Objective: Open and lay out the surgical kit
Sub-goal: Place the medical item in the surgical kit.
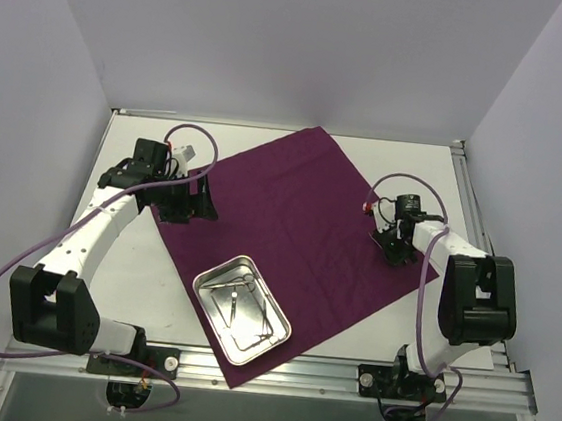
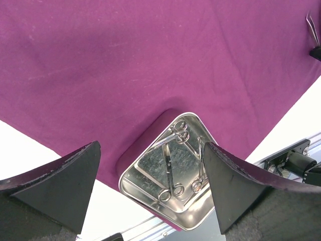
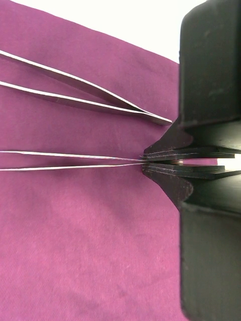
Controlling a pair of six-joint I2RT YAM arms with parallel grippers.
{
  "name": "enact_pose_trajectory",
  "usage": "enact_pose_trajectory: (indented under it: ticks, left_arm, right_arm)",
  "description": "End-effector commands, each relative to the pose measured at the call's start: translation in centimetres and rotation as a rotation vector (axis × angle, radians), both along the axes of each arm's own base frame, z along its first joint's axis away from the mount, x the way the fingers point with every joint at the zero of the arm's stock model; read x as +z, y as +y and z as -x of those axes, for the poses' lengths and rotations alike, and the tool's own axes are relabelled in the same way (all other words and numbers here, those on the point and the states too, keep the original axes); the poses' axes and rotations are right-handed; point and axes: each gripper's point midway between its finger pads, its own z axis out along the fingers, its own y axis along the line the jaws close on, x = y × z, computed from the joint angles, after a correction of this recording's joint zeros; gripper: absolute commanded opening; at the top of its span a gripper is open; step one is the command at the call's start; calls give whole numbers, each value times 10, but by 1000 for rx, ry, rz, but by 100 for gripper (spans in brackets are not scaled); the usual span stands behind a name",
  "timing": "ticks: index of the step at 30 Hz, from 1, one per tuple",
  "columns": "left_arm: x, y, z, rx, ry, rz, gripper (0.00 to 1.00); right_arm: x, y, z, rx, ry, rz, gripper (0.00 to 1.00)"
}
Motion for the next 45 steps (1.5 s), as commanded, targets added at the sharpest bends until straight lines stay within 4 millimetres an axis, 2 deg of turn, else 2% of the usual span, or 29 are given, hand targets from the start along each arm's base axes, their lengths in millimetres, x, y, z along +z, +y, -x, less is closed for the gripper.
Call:
enact_pose_trajectory:
  ticks: [1, 17, 26, 35, 37, 40, 41, 43, 45]
  left_arm:
    - [4, -4, -5, -29, -26, 24, 93]
    - [1, -2, -2, -40, -20, 18, 93]
    - [-2, 0, -1, -42, -12, 22, 93]
    - [-5, -3, 3, -48, -4, 41, 94]
    - [-3, -4, 4, -54, -9, 46, 95]
    - [-1, -7, 6, -75, -22, 62, 97]
    - [0, -8, 7, -84, -26, 70, 97]
    - [-2, -11, 11, -96, -18, 77, 97]
    - [-3, -16, 17, -113, -11, 83, 97]
  right_arm:
    - [2, -10, 12, -21, 15, 24, 0]
    - [-4, -17, 9, -34, 36, 43, 0]
    - [-4, -17, 12, -41, 41, 44, 11]
    - [-4, -13, 13, -39, 42, 35, 17]
    - [0, -12, 14, -38, 39, 38, 18]
    - [17, -12, 5, -62, -7, 47, 23]
    - [28, -12, -3, -77, -36, 49, 25]
    - [44, -15, -7, -133, -58, 59, 29]
    - [68, -19, -20, -192, -120, 81, 32]
